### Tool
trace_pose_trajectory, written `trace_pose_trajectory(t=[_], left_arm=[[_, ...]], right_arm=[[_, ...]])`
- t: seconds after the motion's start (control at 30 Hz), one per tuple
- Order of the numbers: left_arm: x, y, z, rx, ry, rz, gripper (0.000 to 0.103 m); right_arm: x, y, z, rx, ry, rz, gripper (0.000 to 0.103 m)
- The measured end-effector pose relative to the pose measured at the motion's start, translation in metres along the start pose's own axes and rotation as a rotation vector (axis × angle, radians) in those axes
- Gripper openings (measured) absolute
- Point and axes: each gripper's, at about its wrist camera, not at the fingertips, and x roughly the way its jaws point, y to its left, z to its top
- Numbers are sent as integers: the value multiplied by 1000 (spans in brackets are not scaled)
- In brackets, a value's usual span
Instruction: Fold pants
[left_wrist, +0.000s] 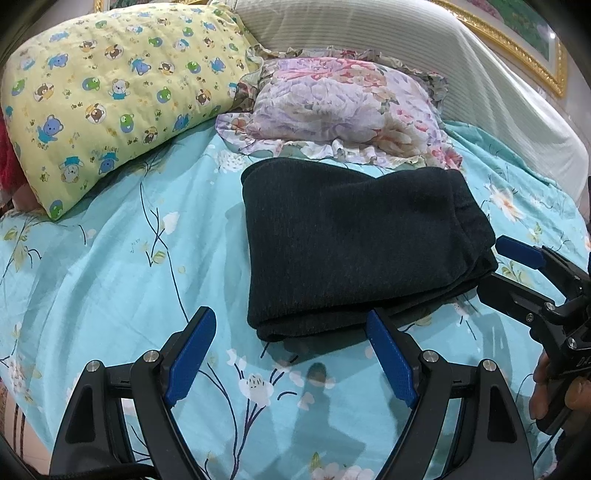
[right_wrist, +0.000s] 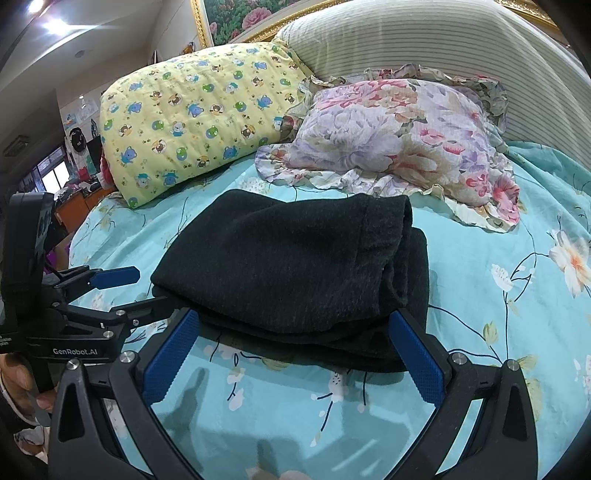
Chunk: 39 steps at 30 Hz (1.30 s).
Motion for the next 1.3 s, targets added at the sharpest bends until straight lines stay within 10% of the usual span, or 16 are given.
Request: trace_pose_trajectory(t=[1.3], left_arm=[[-4,-1,22,0,-41,0,84]], right_arm=[[-2,-5,10,23,-16,-2,102]])
